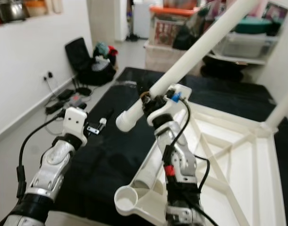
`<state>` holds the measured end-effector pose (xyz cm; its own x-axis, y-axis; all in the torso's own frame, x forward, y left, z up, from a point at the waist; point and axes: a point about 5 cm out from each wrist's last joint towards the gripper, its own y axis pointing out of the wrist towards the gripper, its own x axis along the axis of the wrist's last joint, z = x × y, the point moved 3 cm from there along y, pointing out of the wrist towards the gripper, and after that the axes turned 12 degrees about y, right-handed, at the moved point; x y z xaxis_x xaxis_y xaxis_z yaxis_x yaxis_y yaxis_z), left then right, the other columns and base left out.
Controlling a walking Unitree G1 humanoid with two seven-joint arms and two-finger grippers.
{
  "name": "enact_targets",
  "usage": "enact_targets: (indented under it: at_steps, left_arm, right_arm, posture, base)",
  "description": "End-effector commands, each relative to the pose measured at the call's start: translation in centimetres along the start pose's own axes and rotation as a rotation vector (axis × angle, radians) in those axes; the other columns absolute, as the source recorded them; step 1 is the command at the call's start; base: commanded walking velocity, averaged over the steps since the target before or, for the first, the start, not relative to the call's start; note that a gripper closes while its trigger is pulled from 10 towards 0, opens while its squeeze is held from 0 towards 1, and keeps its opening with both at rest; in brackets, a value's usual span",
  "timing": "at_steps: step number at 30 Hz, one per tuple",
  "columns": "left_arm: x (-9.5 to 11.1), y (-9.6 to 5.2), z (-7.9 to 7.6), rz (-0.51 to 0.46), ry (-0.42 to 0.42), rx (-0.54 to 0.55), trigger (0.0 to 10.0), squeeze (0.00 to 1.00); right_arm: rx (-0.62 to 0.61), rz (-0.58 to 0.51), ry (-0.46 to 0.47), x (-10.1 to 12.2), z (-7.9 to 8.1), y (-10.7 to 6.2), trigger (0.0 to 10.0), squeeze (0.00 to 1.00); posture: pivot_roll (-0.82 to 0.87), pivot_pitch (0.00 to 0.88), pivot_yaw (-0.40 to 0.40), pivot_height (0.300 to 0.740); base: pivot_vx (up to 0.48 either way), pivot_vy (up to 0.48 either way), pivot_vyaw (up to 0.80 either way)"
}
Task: Building children table
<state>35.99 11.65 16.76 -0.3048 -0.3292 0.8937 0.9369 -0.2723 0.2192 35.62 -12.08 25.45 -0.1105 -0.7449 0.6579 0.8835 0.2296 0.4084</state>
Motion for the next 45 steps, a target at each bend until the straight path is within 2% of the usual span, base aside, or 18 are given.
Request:
enact_targets:
  at_steps: [1, 6, 13, 18, 45]
  left_arm:
    - [0.1, 0.0, -0.2, -0.005, 0.003, -0.009, 10.0, 0.0]
    - [0.1, 0.0, -0.2, -0.006, 0.002, -0.009, 10.0, 0.0]
    - [0.0, 0.0, -0.2, 0.002, -0.013, -0.01, 10.0, 0.0]
    - [0.0, 0.0, -0.1, 0.003, -0.021, -0.009, 10.0, 0.0]
    - [-0.1, -0.3, -0.3, 0.006, -0.029, -0.008, 10.0, 0.0]
  right_arm:
    - [0.019, 0.004, 0.016, 0.2, 0.5, 0.0, 0.0, 0.0]
    - [0.025, 0.013, 0.015, 0.2, 0.6, -0.2, 0.0, 0.0]
    - [0.032, 0.109, -0.002, -1.3, 0.2, -1.6, 0.0, 0.0]
    - [0.029, 0.111, -0.004, -1.4, 0.2, -1.6, 0.0, 0.0]
    - [-0.011, 0.126, -0.013, -1.6, -0.1, -2.1, 0.0, 0.0]
  posture:
    - [0.02, 0.0, -0.059, 0.74]
    - [0.02, 0.0, -0.059, 0.74]
    - [0.02, 0.0, -0.061, 0.74]
    - [0.02, 0.0, -0.06, 0.74]
    - [0.03, 0.0, -0.064, 0.74]
  base:
    - [0.0, 0.0, 0.0]
    - [0.0, 0.0, 0.0]
    - [0.0, 0.0, 0.0]
    - [-0.234, 0.0, 0.0]
    - [0.0, 0.0, 0.0]
